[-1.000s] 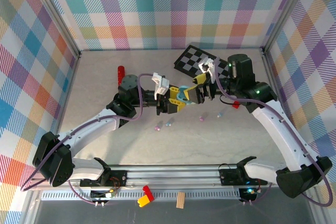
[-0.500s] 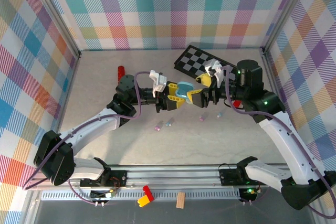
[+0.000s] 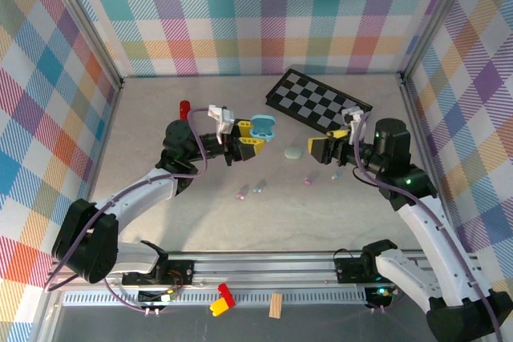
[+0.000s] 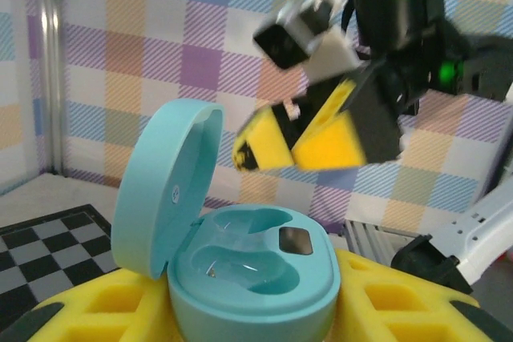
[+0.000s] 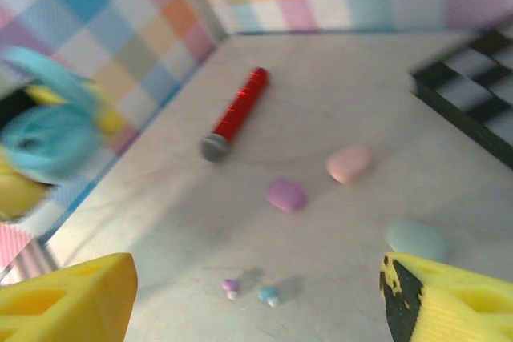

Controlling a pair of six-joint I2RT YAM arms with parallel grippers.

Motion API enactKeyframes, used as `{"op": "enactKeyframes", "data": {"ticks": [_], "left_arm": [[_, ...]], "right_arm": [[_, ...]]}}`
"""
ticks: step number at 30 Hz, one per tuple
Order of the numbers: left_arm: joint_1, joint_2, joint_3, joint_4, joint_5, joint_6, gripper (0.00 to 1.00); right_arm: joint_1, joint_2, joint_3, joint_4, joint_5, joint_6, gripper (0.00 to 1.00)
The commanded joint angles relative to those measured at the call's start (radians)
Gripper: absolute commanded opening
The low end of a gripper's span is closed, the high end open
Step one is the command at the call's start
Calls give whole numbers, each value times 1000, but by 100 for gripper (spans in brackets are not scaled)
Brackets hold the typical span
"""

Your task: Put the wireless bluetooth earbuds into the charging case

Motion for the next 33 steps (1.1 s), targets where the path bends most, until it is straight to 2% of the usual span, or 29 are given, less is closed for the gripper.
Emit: {"op": "enactKeyframes", "data": {"ticks": [1, 6, 9, 15, 21, 33], "left_arm": [[22, -20, -10, 124, 22, -51, 41], [34, -19, -6, 142, 41, -56, 42], [34, -17, -6, 146, 45, -58, 42], [35, -1, -10, 209, 50, -105, 42], [35, -2, -14, 221, 50, -114, 42], [35, -12, -10, 202, 53, -106, 42]], "right_arm": [[-127, -6, -102, 53, 8, 187, 77], [-305, 111, -237, 94, -79, 335, 74], [-357, 189, -282, 140, -94, 344, 73], [-374, 389, -282, 165, -27, 235, 72], [-374, 540, -278, 250, -111, 225, 71], [-374, 681, -229, 275, -175, 210, 68]]}}
